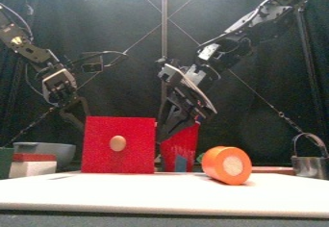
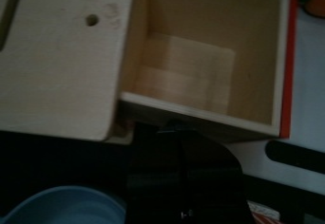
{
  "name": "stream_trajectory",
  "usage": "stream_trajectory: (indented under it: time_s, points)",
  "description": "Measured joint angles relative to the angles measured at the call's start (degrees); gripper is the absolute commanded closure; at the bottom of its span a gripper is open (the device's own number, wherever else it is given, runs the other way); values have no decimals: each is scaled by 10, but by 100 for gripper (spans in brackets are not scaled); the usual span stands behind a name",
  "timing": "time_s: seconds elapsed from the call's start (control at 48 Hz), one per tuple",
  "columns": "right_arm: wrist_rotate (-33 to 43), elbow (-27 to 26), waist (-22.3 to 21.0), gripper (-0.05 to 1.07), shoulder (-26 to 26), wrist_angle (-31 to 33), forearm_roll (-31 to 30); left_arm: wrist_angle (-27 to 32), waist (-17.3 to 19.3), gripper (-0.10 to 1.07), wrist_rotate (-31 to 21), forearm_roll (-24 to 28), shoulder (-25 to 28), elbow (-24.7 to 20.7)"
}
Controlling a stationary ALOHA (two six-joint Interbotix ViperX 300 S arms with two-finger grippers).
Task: Grab carrot from open drawer and put onto cutting board
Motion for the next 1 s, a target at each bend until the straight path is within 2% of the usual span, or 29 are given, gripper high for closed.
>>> stream_trajectory:
  time_s: [0.292, 0.417, 0.812, 1.0]
  points:
    - [0, -4, 3, 68, 10, 1, 0, 3, 6, 96, 0, 9, -8, 0]
    - [0, -7, 0, 68, 10, 2, -5, 7, 2, 96, 0, -4, -14, 1]
    - [0, -20, -11, 68, 11, 3, -33, 11, -47, 96, -1, -45, -55, 31]
    - [0, -20, -16, 68, 11, 5, -34, 11, -55, 96, 1, -48, -71, 34]
